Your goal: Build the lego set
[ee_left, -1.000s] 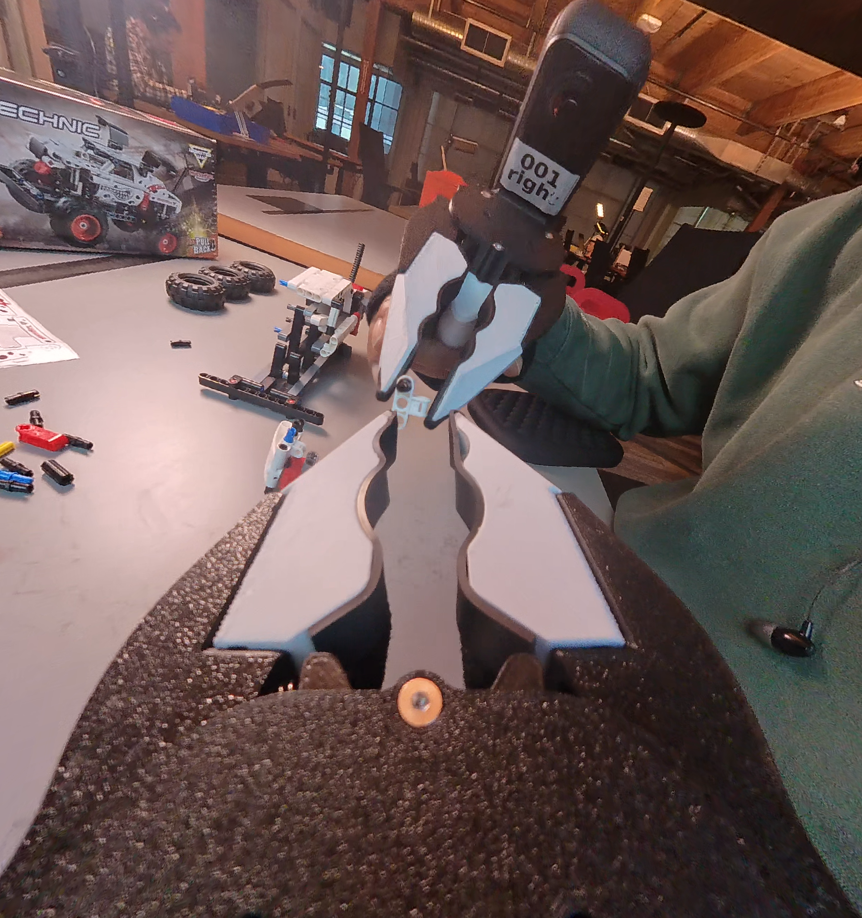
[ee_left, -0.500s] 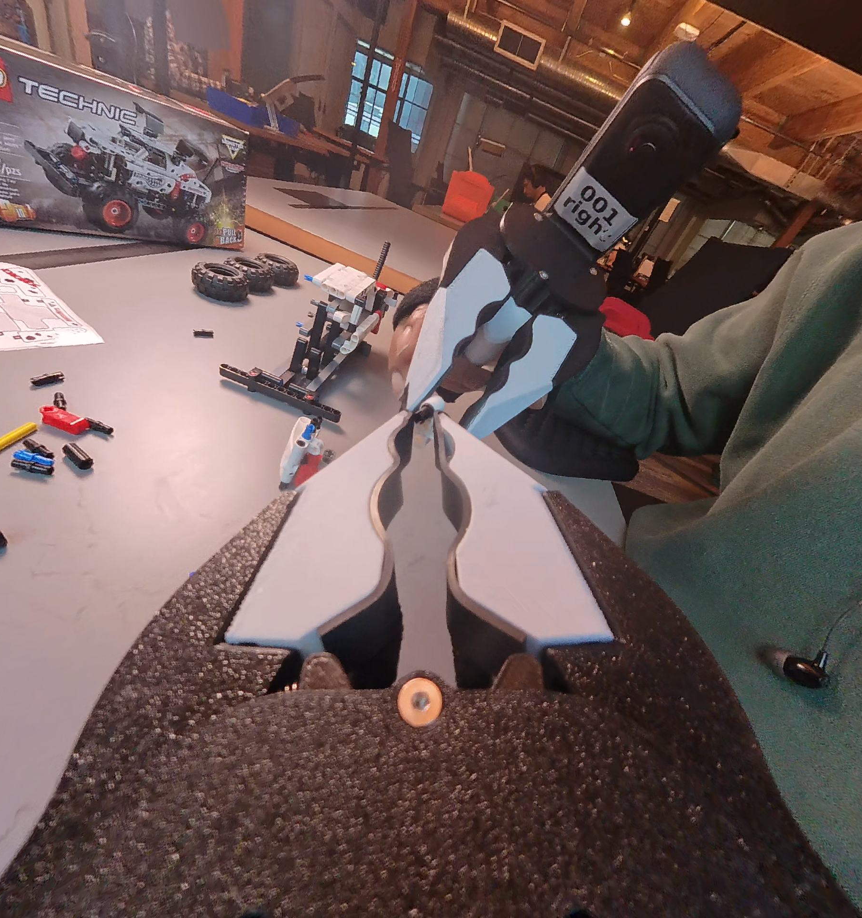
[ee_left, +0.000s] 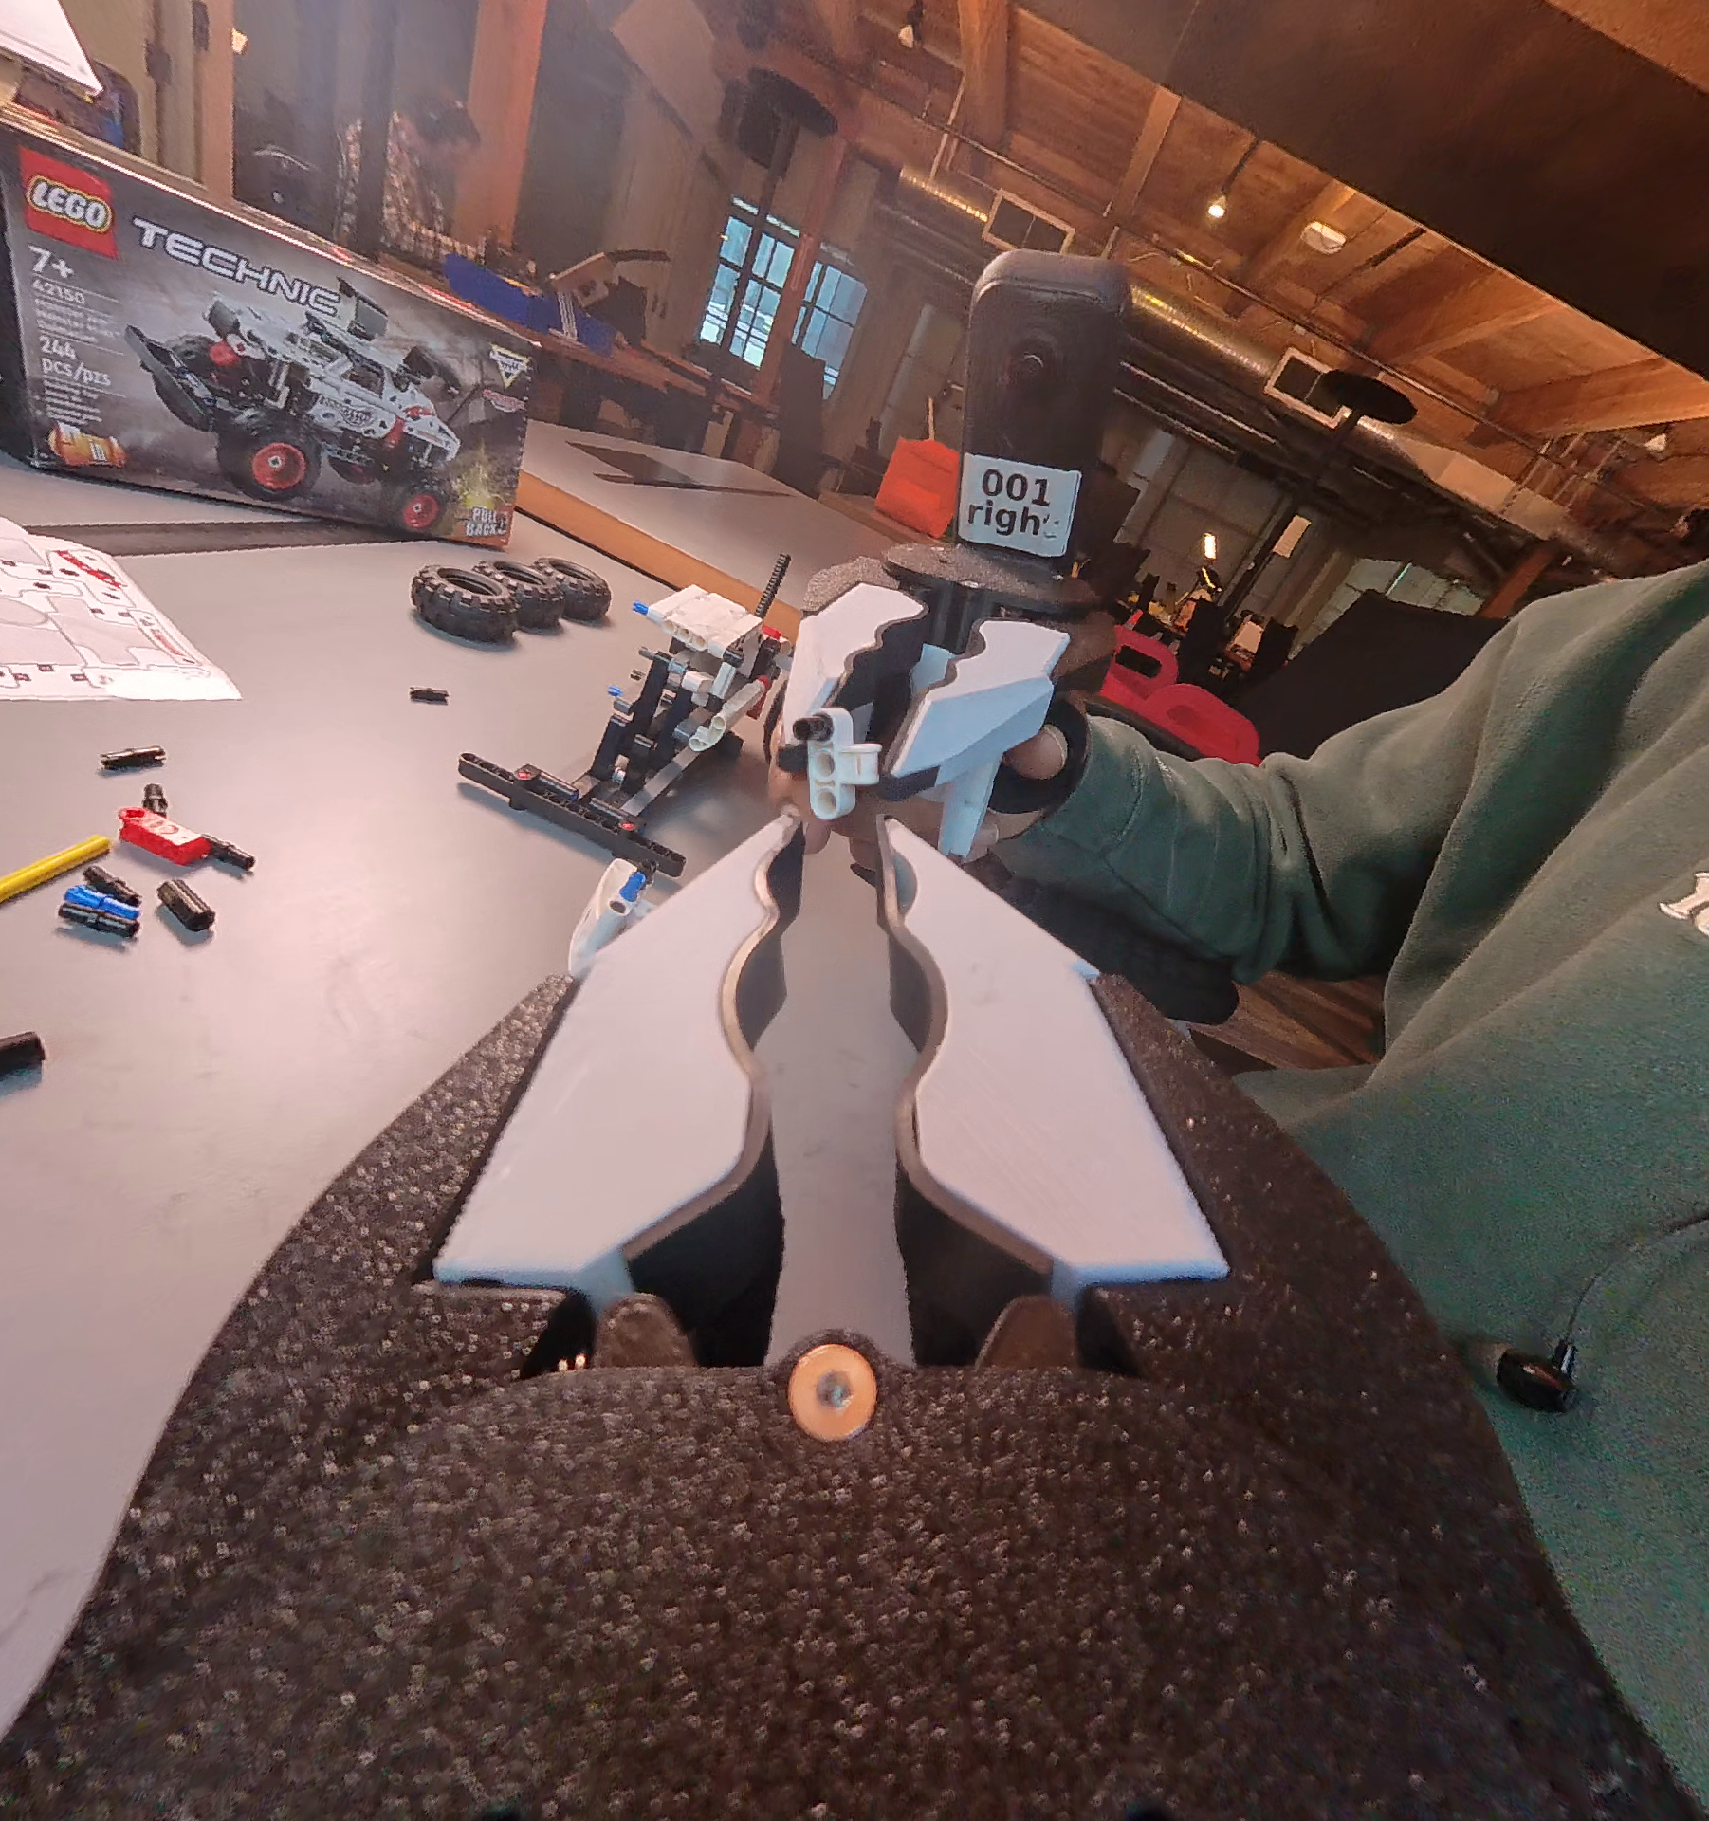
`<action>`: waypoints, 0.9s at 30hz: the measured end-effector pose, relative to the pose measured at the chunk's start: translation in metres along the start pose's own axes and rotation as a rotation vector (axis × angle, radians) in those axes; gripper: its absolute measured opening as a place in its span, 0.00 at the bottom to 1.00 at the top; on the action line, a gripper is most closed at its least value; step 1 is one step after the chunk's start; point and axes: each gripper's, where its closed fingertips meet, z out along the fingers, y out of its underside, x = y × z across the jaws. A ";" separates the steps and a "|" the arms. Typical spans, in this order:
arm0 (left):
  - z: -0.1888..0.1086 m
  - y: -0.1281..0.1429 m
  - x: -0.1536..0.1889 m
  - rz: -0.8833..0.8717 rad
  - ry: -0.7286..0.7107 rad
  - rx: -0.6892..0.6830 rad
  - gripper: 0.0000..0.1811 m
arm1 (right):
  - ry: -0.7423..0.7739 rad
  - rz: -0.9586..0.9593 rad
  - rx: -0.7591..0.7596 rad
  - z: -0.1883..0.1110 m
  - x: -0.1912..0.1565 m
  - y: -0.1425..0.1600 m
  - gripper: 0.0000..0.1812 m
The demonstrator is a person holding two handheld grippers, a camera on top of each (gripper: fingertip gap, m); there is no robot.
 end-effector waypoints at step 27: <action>0.005 0.010 0.028 0.207 0.054 -0.100 0.00 | -0.177 -0.202 0.018 0.005 -0.032 0.021 0.09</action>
